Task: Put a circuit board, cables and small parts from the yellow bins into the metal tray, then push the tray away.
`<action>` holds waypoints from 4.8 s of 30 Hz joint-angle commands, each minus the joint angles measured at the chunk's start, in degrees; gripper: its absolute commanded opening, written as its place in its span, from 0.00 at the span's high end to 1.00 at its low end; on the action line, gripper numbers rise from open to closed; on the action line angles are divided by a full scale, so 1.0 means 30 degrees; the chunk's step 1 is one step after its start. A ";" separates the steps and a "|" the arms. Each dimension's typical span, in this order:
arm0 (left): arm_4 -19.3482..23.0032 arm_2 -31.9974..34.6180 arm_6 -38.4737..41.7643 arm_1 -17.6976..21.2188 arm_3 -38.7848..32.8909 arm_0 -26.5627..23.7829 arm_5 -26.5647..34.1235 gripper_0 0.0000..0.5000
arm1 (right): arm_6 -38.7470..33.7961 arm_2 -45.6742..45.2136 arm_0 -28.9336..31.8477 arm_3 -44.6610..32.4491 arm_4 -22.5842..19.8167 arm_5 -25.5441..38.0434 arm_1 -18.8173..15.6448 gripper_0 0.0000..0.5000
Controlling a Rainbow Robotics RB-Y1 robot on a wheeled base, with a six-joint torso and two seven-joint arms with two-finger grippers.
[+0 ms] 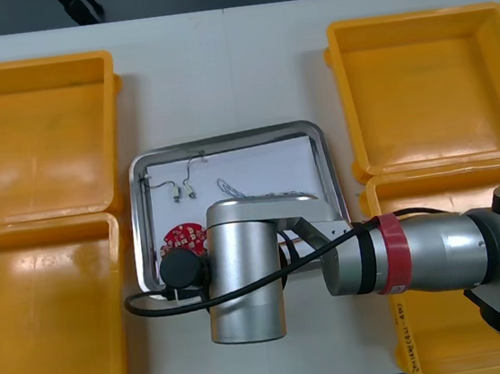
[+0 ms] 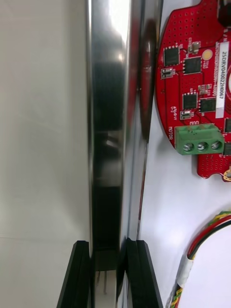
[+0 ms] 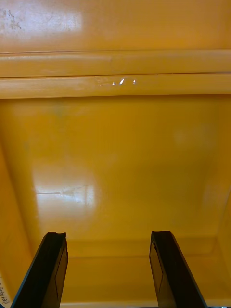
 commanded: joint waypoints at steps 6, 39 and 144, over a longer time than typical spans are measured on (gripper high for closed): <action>0.0112 0.0572 -0.1049 0.0802 -0.0507 0.0407 0.0125 0.00 | -0.0526 -0.1233 -0.1533 0.0907 0.0062 0.0215 0.0730 1.00; 0.0112 0.0572 -0.1049 0.0802 -0.0507 0.0407 0.0125 0.00 | 0.1231 -0.1878 -0.5547 0.6386 -0.0642 -0.2070 0.1228 1.00; 0.0112 0.0572 -0.1049 0.0802 -0.0507 0.0407 0.0125 0.00 | 0.4308 -0.0969 -0.8096 1.3329 0.1497 -1.0537 0.1199 0.78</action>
